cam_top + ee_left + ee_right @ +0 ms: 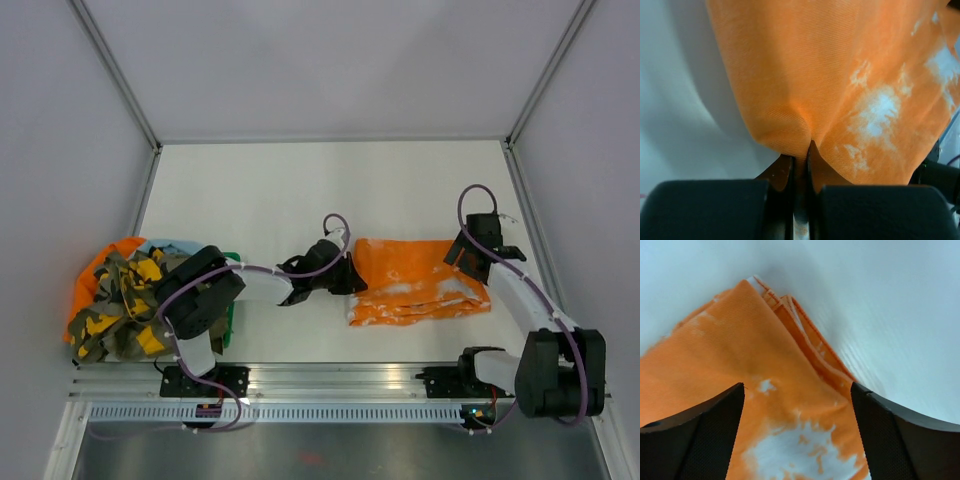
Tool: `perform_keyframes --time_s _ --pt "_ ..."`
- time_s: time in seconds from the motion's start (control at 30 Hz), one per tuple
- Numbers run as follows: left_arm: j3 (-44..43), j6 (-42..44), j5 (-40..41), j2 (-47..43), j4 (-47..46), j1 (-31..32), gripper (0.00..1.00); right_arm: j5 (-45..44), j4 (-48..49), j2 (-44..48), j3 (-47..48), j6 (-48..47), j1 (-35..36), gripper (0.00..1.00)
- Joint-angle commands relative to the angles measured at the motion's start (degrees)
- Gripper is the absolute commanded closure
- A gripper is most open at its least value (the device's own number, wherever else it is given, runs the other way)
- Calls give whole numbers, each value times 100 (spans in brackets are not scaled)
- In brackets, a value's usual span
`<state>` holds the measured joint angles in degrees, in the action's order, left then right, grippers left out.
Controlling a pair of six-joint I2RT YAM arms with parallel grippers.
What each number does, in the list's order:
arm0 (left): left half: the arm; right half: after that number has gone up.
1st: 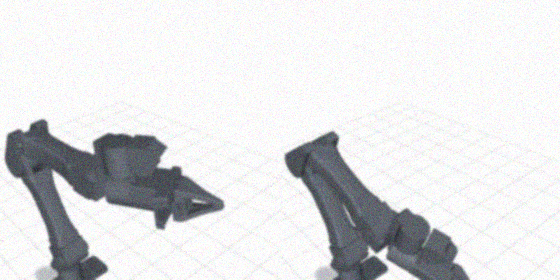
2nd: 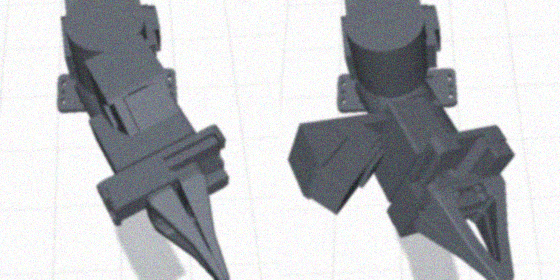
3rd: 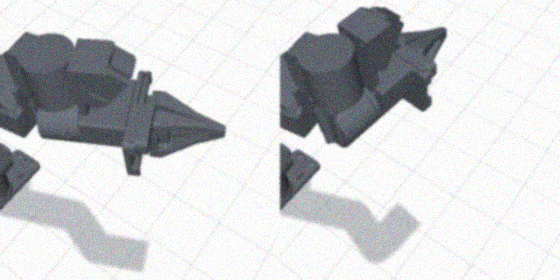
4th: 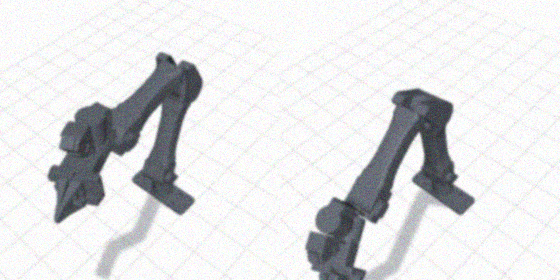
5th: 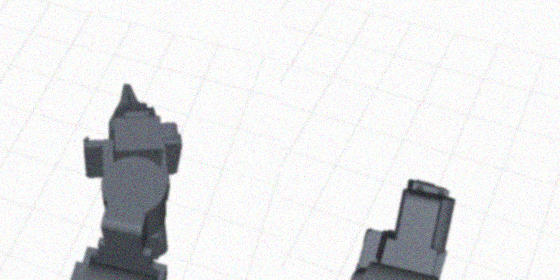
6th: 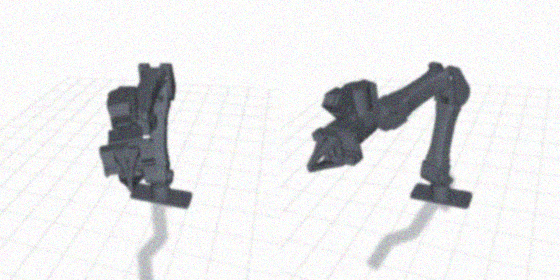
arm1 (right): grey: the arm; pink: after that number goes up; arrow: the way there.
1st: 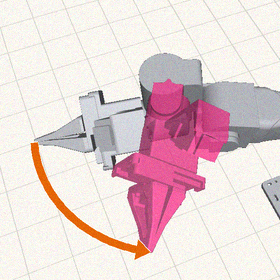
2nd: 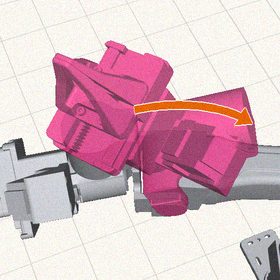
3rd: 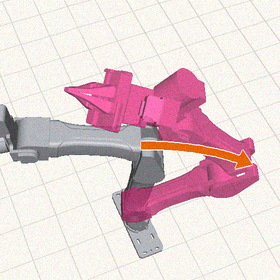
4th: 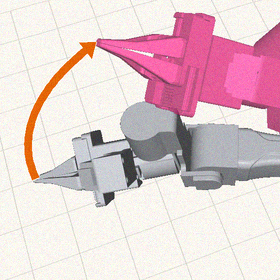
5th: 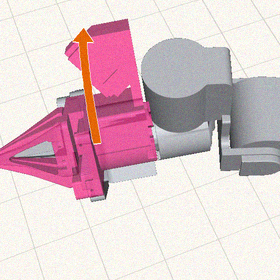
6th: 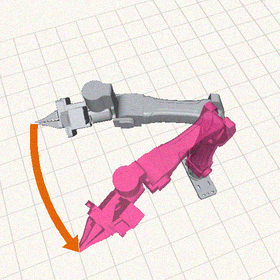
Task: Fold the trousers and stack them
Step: Neatly place the folded trousers to the corner
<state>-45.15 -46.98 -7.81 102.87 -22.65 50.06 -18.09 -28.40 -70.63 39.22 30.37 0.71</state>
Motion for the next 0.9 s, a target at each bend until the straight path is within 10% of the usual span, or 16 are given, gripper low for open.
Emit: perform_keyframes --time_s 0.0,0.23,0.53,0.87 --pt "-90 -189 -185 250 -281 635 98 -836 -690 891 348 303 -10 6" --pt "-714 144 -686 901 -486 1181 98 135 -404 1588 1930 -232 -10 2" --pt "-1654 -117 41 1253 523 1409 98 646 721 -117 1290 -375 -10 2" --pt "-2120 -1095 501 1376 622 1910 98 1385 1144 568 1456 -215 -9 2"
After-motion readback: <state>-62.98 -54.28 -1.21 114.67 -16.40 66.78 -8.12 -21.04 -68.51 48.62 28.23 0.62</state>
